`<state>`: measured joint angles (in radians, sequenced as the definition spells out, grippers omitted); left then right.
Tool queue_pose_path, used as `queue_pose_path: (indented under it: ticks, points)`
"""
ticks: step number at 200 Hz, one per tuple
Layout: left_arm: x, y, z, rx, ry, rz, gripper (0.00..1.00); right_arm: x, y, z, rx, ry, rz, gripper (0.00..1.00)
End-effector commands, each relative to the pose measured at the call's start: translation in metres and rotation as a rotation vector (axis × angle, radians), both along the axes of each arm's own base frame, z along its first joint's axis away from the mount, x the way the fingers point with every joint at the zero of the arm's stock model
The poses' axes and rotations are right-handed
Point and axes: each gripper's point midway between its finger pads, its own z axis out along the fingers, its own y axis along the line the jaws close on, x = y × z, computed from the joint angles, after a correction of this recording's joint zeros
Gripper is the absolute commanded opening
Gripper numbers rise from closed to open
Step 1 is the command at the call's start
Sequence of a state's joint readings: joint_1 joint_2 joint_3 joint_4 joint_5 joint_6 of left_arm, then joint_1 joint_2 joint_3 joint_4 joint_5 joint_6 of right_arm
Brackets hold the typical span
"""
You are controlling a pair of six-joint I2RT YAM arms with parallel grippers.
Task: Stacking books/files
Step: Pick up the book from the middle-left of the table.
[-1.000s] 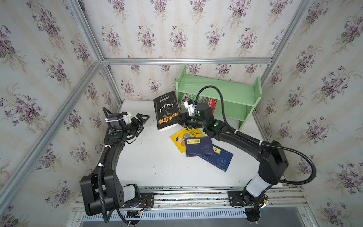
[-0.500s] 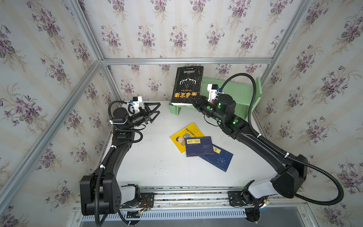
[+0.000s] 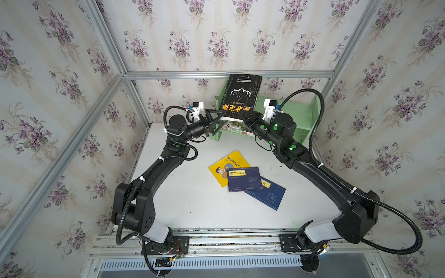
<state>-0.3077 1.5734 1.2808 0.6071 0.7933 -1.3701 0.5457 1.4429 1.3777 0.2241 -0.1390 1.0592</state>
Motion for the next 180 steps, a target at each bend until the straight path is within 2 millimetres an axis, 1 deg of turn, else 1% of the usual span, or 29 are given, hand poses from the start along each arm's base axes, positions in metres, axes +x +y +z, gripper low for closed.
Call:
queue_pose_path:
  ticks: [1, 23, 49, 54, 67, 85, 89, 90, 91, 104, 113, 141, 145, 152, 167, 180]
  points:
    - [0.011, -0.012, -0.001, 0.005, 0.015, 0.033, 0.97, -0.003, -0.017, 0.044, 0.094, -0.137, -0.002, 0.0]
    - [0.018, -0.029, 0.002, -0.021, 0.017, 0.012, 0.95, -0.003, -0.02, 0.045, 0.126, -0.146, -0.001, 0.0]
    - [0.021, -0.043, 0.018, -0.082, -0.032, 0.001, 0.89, 0.002, -0.017, 0.04, 0.168, -0.135, 0.007, 0.0]
    - [0.021, -0.045, 0.019, -0.093, -0.036, -0.001, 0.87, 0.003, -0.016, 0.039, 0.174, -0.136, 0.013, 0.0]
    - [0.024, -0.049, 0.022, -0.122, -0.04, 0.0, 0.77, 0.004, -0.013, 0.039, 0.183, -0.138, 0.027, 0.0]
    - [0.029, -0.051, 0.022, -0.16, -0.03, 0.019, 0.57, 0.003, -0.012, 0.041, 0.185, -0.145, 0.036, 0.0]
    - [0.029, -0.051, 0.022, -0.168, -0.029, 0.023, 0.56, 0.003, -0.012, 0.041, 0.185, -0.145, 0.035, 0.0]
    - [0.029, -0.051, 0.023, -0.17, -0.031, 0.024, 0.52, 0.003, -0.012, 0.041, 0.184, -0.145, 0.035, 0.0]
    - [0.029, -0.051, 0.023, -0.172, -0.031, 0.025, 0.5, 0.003, -0.012, 0.041, 0.184, -0.145, 0.035, 0.0]
    - [0.031, -0.051, 0.023, -0.191, -0.026, 0.037, 0.4, 0.003, -0.012, 0.039, 0.181, -0.14, 0.035, 0.0]
    - [0.031, -0.05, 0.023, -0.203, -0.028, 0.041, 0.34, 0.004, -0.012, 0.037, 0.176, -0.137, 0.037, 0.0]
    - [0.03, -0.045, 0.028, -0.23, -0.043, 0.058, 0.21, 0.006, -0.012, 0.031, 0.16, -0.12, 0.061, 0.0]
    - [0.029, -0.045, 0.03, -0.23, -0.049, 0.055, 0.19, 0.007, -0.013, 0.029, 0.158, -0.116, 0.062, 0.03]
    - [0.028, -0.045, 0.033, -0.229, -0.057, 0.051, 0.17, 0.009, -0.018, 0.027, 0.158, -0.108, 0.06, 0.14]
    - [0.025, -0.043, 0.035, -0.22, -0.072, 0.035, 0.12, 0.013, -0.031, 0.02, 0.145, -0.08, 0.056, 0.33]
    - [0.02, -0.044, 0.036, -0.206, -0.076, 0.003, 0.11, 0.018, -0.044, 0.005, 0.104, -0.006, 0.057, 0.46]
